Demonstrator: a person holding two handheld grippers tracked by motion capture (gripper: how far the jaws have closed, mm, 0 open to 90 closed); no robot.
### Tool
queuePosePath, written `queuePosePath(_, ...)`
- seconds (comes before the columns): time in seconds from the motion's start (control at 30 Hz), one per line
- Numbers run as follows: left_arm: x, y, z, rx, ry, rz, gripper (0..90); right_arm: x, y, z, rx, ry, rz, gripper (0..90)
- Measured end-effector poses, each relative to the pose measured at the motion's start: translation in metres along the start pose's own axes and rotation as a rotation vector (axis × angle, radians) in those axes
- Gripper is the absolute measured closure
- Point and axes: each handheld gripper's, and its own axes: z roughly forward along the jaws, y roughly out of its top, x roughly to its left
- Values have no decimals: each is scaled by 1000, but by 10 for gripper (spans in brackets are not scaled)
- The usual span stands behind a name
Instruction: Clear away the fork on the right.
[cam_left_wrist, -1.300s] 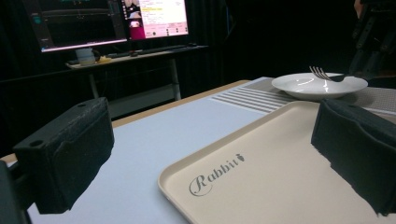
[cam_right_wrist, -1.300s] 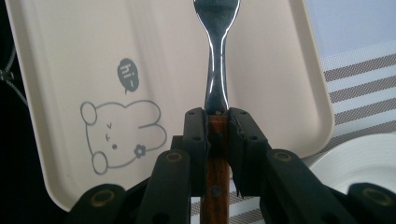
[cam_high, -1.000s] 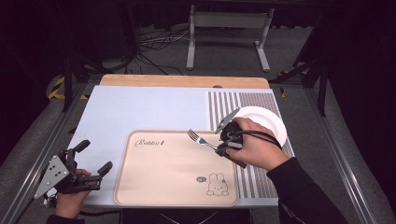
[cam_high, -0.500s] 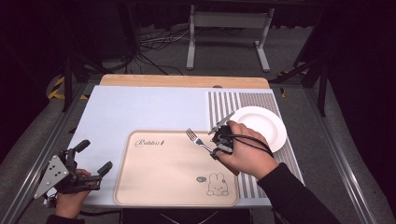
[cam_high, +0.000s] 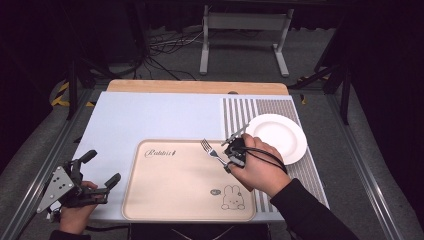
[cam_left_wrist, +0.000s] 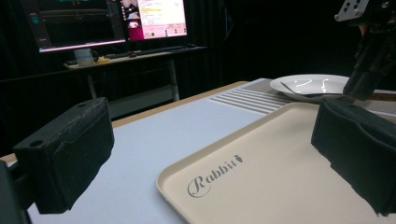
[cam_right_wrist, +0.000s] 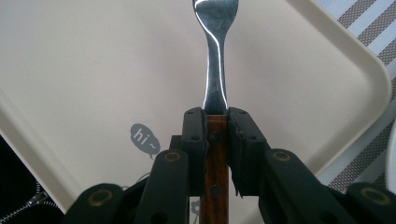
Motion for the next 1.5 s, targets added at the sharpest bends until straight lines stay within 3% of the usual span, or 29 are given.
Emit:
queuePosePath(0.2,0,0,0,0,0,-1,0,2,-3,9,24,-2,56,780)
queuePosePath(0.43,0,0,0,0,-4,-2,0,4,-7,21,73,7,74,780)
queuePosePath(0.6,0,0,1,0,-5,-1,0,5,-10,26,98,20,113,780)
queuePosePath(1.5,0,0,0,0,-5,-1,0,7,-12,41,140,43,148,773)
